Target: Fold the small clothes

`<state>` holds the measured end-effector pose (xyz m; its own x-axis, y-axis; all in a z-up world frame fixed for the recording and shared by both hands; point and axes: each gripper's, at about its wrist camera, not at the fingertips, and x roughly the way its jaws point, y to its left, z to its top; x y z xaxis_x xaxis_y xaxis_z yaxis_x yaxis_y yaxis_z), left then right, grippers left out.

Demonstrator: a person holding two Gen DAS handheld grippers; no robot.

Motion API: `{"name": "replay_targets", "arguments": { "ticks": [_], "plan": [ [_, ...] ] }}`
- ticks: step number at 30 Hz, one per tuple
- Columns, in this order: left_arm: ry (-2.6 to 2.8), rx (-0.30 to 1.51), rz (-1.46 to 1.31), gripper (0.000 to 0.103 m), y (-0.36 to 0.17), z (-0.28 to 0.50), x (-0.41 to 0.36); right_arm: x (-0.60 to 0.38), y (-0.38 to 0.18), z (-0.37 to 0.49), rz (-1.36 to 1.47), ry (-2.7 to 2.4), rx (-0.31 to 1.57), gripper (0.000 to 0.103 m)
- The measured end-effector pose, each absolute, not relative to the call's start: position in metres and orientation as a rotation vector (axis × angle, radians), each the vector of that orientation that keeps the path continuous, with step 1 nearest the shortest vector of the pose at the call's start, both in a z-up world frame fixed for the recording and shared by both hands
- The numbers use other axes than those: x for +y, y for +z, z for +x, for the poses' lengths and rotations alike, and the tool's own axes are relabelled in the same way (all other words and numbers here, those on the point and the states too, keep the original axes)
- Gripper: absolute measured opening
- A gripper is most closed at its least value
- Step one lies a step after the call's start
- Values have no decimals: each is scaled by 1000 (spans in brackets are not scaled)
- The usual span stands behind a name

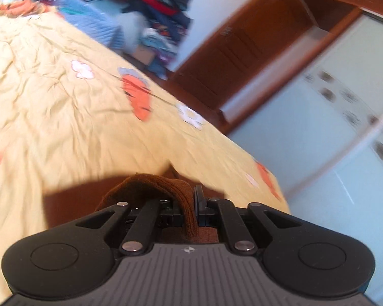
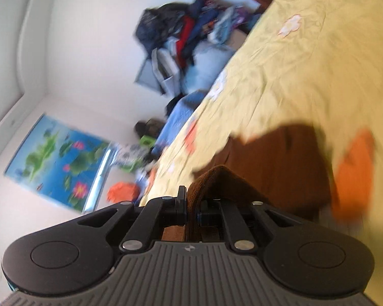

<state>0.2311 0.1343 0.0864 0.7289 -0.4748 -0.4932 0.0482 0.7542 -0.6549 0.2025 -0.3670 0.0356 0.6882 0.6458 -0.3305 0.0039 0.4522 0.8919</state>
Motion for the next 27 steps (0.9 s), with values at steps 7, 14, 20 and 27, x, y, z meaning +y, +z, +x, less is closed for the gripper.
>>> {"name": "replay_targets", "arguments": {
  "ticks": [7, 14, 20, 27],
  "plan": [
    [-96, 753, -800, 80, 55, 213, 158, -358, 7, 210, 1057, 273, 711, 101],
    [21, 717, -728, 83, 39, 62, 181, -374, 7, 94, 856, 217, 721, 102],
    [-33, 692, -846, 93, 19, 38, 164, -346, 1, 72, 767, 231, 744, 103],
    [72, 706, -762, 32, 16, 84, 137, -311, 1, 116, 743, 275, 752, 73]
  ]
}}
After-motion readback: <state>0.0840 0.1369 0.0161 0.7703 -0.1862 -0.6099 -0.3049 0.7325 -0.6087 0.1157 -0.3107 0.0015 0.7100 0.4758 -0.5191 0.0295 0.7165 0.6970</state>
